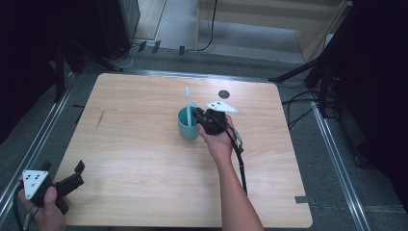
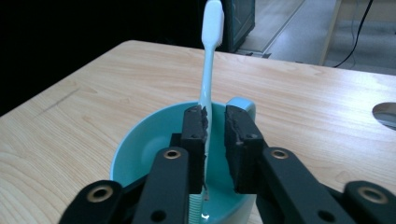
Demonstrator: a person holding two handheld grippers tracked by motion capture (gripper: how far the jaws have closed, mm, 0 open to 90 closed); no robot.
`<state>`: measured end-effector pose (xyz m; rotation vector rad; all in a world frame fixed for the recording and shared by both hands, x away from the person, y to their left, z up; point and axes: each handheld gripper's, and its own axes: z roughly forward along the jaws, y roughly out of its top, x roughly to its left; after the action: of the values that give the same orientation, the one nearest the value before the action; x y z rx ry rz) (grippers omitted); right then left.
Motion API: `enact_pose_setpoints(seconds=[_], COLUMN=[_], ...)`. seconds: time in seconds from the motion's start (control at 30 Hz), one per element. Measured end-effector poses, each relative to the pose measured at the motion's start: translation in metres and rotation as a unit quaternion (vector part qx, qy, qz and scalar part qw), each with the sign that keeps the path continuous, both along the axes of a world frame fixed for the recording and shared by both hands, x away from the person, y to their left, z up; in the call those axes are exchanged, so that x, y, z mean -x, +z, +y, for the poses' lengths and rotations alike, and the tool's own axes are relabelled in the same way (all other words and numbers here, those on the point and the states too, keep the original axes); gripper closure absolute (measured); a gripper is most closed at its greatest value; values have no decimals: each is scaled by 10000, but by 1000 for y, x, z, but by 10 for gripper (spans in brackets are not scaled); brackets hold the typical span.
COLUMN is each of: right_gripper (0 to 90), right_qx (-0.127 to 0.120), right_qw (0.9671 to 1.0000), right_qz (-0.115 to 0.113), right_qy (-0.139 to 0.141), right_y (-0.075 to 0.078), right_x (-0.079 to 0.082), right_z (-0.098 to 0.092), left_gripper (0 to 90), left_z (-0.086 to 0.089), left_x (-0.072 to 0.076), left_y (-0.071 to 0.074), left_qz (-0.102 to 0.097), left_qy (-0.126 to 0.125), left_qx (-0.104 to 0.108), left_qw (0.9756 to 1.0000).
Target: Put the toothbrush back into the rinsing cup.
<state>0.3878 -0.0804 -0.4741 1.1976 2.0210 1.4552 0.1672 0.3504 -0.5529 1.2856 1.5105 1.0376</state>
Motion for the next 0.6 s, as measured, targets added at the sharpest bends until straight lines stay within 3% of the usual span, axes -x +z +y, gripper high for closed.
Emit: enact_pose_setpoints(seconds=[0.03, 0.1, 0.3, 0.33, 0.47, 0.6], right_gripper=[663, 579, 428, 332, 174, 87], right_qx=[-39, -55, 20, 109, 328, 381], right_qw=[10000, 9999, 9992, 9985, 9964, 9948], right_qz=[-27, -19, -84, 23, 76, 100], right_qy=[-67, -140, -392, -540, -774, -942], right_y=[3, 5, 8, 8, 5, 3], right_x=[1, 2, 7, 10, 15, 21], right_z=[-6, -12, -35, -44, -58, -69], left_gripper=[0, 0, 0, 0, 0, 0], left_z=[0, 0, 0, 0, 0, 0], left_x=[0, 0, 0, 0, 0, 0], left_y=[0, 0, 0, 0, 0, 0], left_qz=[-3, -4, -11, -5, -25, -26], left_qy=[-1, -2, -23, -35, -55, -54], left_qx=[-8, -15, 2, -19, -34, 2], left_qw=[10000, 10000, 10000, 10000, 10000, 10000])
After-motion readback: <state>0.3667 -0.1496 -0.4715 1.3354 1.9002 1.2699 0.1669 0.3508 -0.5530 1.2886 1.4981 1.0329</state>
